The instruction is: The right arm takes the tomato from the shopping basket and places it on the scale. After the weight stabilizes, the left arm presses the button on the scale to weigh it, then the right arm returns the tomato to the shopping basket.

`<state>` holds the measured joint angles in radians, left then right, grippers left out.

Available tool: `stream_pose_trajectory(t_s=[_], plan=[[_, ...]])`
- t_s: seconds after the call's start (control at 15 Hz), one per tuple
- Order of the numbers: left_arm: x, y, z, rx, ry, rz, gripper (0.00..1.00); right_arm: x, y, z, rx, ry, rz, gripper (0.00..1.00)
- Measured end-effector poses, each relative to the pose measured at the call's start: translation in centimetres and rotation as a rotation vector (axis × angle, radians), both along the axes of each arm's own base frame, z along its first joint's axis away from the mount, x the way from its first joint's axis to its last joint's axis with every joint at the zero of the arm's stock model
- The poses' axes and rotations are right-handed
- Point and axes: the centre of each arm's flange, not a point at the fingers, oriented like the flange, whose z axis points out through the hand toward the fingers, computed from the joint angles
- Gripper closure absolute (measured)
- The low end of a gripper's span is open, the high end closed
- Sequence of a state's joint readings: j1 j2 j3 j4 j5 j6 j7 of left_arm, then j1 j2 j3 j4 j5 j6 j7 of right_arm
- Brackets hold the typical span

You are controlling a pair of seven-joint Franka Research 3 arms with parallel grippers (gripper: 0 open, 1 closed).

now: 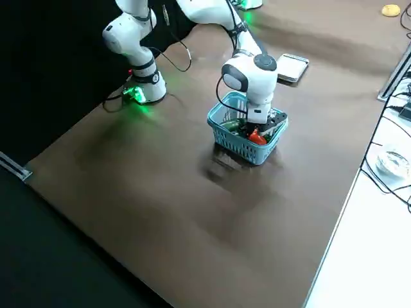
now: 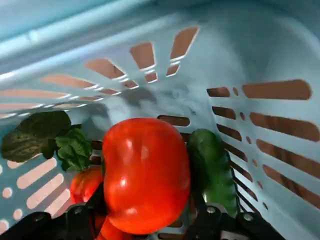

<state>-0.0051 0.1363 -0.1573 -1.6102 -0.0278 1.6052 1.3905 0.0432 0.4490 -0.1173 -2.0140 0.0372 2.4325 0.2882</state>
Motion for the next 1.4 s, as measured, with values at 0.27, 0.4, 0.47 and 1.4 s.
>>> stream_pose_trajectory(t_s=[0.27,0.4,0.47,1.4], plan=[[-0.1,-1.0,0.4,-0.012,-0.012,-0.077,0.00,0.8,0.1,2.4,0.002,-0.031,0.006,0.33],[-0.2,-1.5,0.7,-0.017,-0.017,-0.115,0.00,1.0,0.2,5.8,0.009,-0.038,0.030,0.33],[-0.2,-1.6,0.7,-0.018,-0.017,-0.121,0.00,1.0,0.2,7.8,0.014,-0.032,0.043,0.33],[-1.6,-7.9,-0.3,0.001,0.005,-0.099,0.09,-0.5,19.0,16.8,0.206,0.018,0.523,0.33]])
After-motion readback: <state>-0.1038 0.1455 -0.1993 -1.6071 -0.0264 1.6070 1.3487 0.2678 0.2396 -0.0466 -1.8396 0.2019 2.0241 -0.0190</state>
